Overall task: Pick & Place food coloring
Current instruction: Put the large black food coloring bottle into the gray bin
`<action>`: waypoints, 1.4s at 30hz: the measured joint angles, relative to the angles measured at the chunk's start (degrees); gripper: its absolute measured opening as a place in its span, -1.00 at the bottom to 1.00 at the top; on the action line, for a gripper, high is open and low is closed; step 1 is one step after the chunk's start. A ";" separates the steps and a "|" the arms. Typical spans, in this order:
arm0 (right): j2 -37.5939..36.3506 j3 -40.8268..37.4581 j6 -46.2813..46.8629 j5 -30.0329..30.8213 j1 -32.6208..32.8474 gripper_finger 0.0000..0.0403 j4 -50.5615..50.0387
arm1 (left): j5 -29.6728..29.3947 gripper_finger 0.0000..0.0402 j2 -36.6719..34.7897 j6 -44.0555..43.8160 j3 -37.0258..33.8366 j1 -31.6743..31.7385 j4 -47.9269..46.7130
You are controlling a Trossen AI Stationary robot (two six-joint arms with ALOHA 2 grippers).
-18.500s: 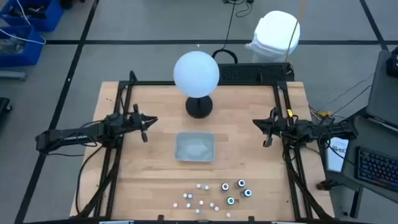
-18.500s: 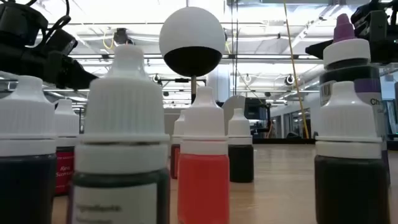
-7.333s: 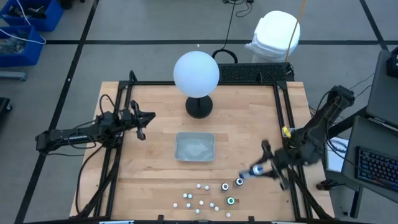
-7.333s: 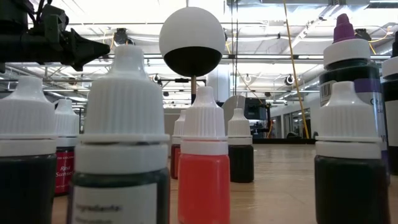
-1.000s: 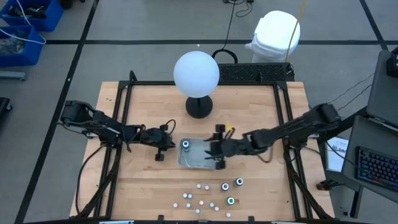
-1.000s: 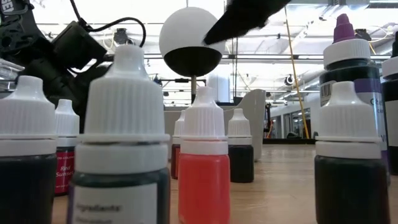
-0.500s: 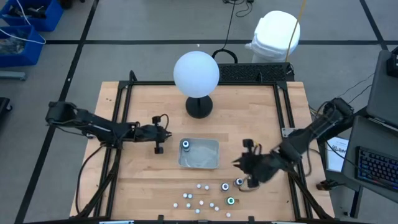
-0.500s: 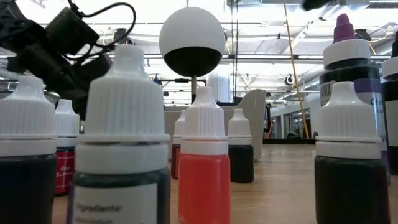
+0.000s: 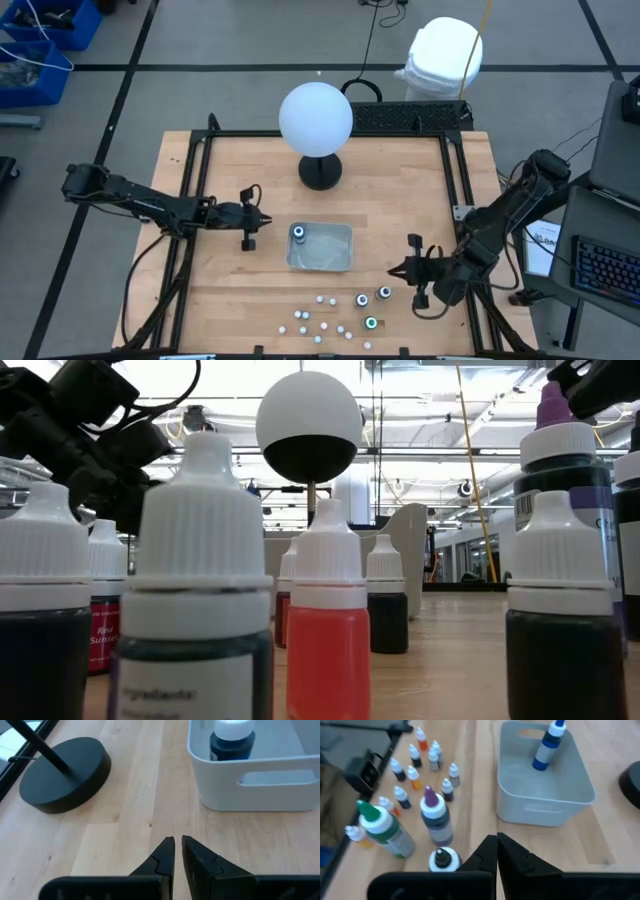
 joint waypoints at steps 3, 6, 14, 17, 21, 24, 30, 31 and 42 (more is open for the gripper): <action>-1.30 -0.86 -0.41 -0.06 -0.06 -0.92 2.00 | -0.02 -0.79 0.04 0.39 0.00 -0.11 -0.63; -2.32 -0.88 -0.44 -0.67 -0.07 -0.75 2.06 | -0.02 -0.79 0.04 1.50 0.00 -0.11 -0.63; -3.10 -0.90 -0.59 -3.24 0.87 -0.04 2.95 | -0.21 -0.79 0.04 4.33 0.00 -0.11 0.20; -3.10 -0.90 -0.58 -3.30 1.54 0.18 2.44 | -1.55 -0.79 0.04 4.29 0.00 -0.11 1.15; -3.10 -0.92 0.16 -3.31 2.52 0.35 1.96 | -2.03 -0.79 0.04 4.35 0.00 -0.11 1.29; -3.10 -2.29 2.67 -3.32 2.72 0.40 4.00 | -2.03 -0.79 0.04 4.35 0.00 -0.11 1.29; -3.06 -9.57 3.08 -3.32 2.71 0.39 15.37 | -2.03 -0.79 0.04 2.78 0.00 -0.11 1.29; -3.06 -10.71 2.99 -3.32 2.71 0.38 17.06 | -2.01 -0.79 0.04 2.72 0.00 -0.11 1.31; -0.43 -17.78 -3.56 -2.97 2.65 0.35 33.64 | -1.51 -0.79 0.04 1.11 0.00 -0.11 1.29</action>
